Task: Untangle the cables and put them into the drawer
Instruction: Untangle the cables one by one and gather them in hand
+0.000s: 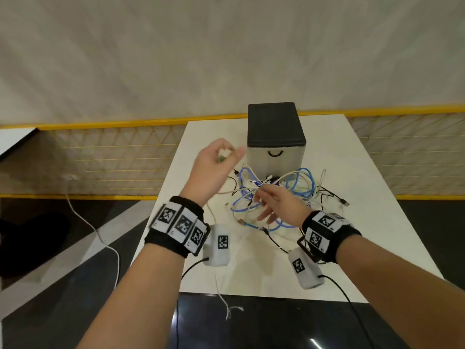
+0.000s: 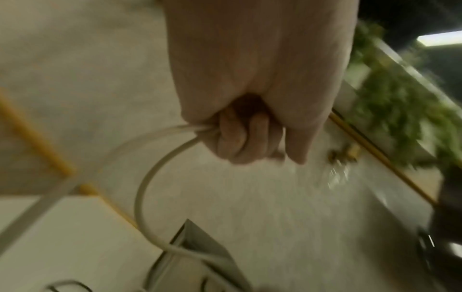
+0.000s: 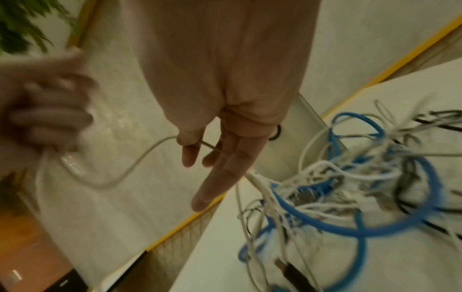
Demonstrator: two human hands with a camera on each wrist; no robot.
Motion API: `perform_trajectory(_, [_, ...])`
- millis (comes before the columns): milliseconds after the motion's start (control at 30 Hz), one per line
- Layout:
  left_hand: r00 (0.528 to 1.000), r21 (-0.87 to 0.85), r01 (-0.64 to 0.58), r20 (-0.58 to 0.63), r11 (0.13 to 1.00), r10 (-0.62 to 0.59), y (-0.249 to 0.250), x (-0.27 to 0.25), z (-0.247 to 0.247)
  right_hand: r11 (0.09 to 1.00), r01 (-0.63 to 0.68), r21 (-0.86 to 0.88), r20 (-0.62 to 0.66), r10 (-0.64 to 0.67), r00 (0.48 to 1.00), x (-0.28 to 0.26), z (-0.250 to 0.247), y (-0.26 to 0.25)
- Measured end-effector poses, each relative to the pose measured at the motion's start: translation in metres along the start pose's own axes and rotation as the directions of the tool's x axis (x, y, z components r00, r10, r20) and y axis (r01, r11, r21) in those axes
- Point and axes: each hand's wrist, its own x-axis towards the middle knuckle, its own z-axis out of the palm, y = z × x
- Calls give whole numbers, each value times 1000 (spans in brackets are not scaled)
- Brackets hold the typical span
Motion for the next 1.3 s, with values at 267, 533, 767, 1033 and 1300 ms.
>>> perform_trajectory(267, [985,218,65,140,974,-97,-7,-1,22,984,170,54,-81,-165,983,5,-19,-26])
perform_trajectory(533, [962,46,113,-256,993,-98,-1,26,0,992,-69,-109,-20,68,998,0,-21,23])
perform_trajectory(767, [956,402,-26,278,915,-95,-32,8,48,960,100,-262,-38,-114,993,0,-32,-10])
perform_trajectory(1033, [997,156,-75,-20,985,79,-2,14,45,983,10,-184,-31,-16,999,-3,-35,6])
perform_trajectory(1300, [936,274,-50,-321,960,141,6,37,-5,978,-63,-197,-82,47,996,-3,-43,24])
